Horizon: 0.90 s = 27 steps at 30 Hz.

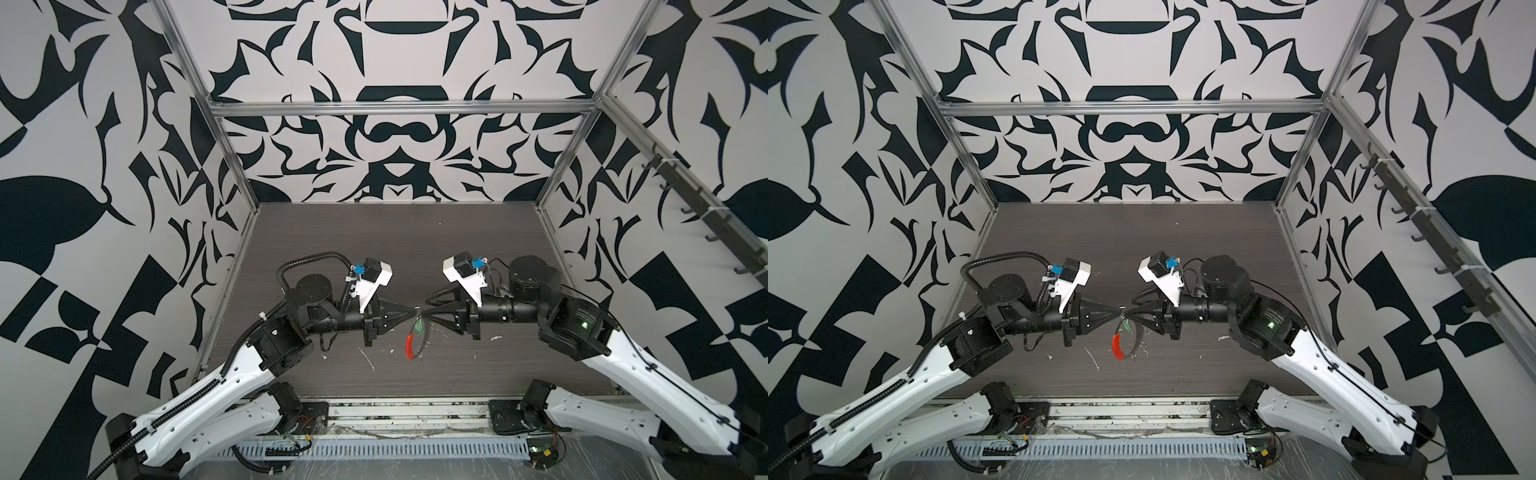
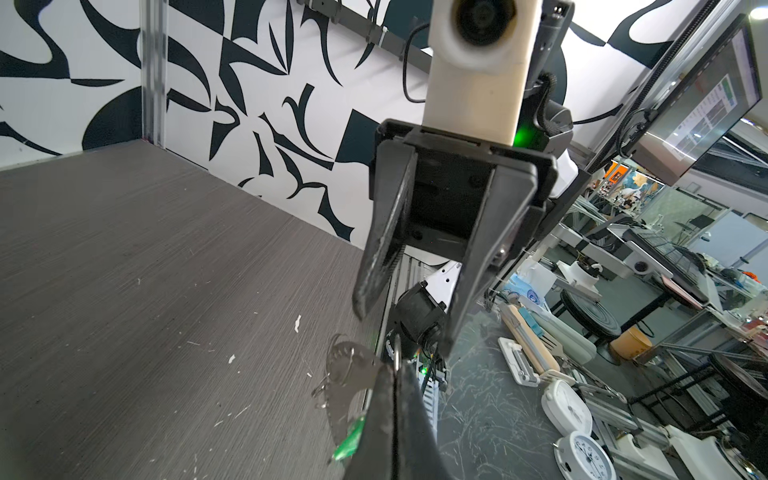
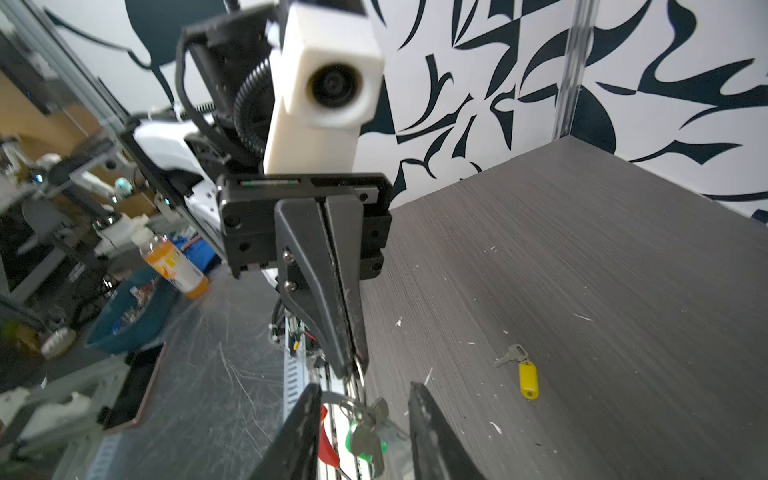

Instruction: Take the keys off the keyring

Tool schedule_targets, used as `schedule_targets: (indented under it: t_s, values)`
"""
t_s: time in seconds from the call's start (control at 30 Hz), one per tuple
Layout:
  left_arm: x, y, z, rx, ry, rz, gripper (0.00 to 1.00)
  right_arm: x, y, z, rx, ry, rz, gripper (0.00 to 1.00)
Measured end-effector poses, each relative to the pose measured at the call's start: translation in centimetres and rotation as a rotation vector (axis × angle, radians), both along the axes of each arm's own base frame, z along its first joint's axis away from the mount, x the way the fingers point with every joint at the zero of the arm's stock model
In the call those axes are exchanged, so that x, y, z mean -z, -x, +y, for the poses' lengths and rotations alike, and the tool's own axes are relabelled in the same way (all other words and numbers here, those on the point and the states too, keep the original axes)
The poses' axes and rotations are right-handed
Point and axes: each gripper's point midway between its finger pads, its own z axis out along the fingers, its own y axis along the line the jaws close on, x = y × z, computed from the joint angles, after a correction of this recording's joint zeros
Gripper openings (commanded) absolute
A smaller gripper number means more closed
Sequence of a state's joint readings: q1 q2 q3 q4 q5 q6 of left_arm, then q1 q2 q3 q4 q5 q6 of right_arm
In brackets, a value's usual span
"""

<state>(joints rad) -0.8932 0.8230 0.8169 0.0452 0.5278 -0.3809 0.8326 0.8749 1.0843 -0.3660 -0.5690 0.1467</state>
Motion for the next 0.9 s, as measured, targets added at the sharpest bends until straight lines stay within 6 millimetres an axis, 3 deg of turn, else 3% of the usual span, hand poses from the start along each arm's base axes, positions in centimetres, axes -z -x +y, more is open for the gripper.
schedule_targets:
  t_s: [0.23,0.57,0.9]
  values:
    - [-1.1,-0.5,0.9,-0.066,0.063,-0.039,0.00,-1.3,0.4,-1.7,0.067,-0.115,-0.029,0.48]
    - [-2.0,-0.9,1.4,-0.109,0.109,-0.068,0.00,2.7,-0.5,-1.0,0.093,-0.135,0.058,0.53]
    - [-1.8,-1.1,1.3,-0.115,0.126,-0.080,0.00,2.8,0.3,-0.5,0.035,-0.163,0.056,0.54]
